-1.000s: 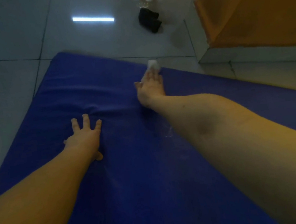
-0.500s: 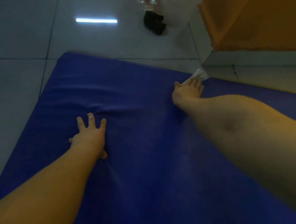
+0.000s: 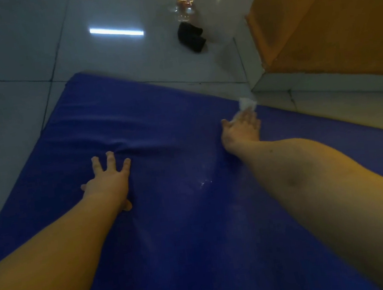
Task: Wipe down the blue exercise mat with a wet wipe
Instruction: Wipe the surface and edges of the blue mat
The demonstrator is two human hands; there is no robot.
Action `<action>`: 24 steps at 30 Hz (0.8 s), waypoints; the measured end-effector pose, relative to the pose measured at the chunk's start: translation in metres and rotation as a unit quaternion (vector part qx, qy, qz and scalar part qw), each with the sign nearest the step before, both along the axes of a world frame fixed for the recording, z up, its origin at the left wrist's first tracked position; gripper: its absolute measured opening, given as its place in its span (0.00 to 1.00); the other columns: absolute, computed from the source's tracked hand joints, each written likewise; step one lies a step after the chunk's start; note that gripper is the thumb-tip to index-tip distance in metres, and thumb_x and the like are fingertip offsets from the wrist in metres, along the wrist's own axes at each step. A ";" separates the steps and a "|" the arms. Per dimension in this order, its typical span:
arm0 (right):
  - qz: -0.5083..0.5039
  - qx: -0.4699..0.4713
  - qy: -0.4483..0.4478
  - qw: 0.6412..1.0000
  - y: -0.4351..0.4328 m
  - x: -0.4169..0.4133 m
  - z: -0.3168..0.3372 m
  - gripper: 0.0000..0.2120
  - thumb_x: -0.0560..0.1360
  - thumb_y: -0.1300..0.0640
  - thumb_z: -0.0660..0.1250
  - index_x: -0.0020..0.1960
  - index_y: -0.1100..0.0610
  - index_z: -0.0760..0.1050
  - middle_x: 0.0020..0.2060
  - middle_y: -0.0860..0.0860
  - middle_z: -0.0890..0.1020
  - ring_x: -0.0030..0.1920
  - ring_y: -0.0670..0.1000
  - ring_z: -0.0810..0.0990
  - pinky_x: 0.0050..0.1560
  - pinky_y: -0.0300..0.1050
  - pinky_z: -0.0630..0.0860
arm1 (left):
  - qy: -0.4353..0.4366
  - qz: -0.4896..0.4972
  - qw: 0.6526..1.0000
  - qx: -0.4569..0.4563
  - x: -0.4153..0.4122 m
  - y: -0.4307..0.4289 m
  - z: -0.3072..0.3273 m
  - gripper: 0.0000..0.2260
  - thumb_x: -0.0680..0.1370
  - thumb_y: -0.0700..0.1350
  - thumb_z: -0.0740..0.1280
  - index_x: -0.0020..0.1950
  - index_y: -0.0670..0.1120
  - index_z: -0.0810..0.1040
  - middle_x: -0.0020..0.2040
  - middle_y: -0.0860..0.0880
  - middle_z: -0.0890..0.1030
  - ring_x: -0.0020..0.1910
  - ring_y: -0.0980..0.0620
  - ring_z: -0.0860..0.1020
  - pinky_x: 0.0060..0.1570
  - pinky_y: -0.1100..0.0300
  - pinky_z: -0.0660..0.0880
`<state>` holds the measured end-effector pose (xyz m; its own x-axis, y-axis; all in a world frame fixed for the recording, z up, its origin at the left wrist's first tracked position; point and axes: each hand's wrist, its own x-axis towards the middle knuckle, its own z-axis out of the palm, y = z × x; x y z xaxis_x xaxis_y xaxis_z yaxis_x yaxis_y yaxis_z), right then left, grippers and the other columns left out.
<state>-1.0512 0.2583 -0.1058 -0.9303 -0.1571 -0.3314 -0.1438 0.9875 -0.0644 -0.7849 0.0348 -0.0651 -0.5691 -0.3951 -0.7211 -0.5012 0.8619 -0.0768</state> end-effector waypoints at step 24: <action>-0.017 0.020 0.002 1.000 0.014 0.034 0.003 0.36 0.84 0.39 0.39 0.81 0.62 0.37 0.81 0.57 0.38 0.81 0.56 0.36 0.80 0.57 0.39 | 0.007 -0.004 1.000 -0.011 0.001 -0.002 0.000 0.56 0.72 0.57 0.77 0.80 0.57 0.33 0.79 0.45 0.29 0.78 0.35 0.35 0.67 0.37 0.71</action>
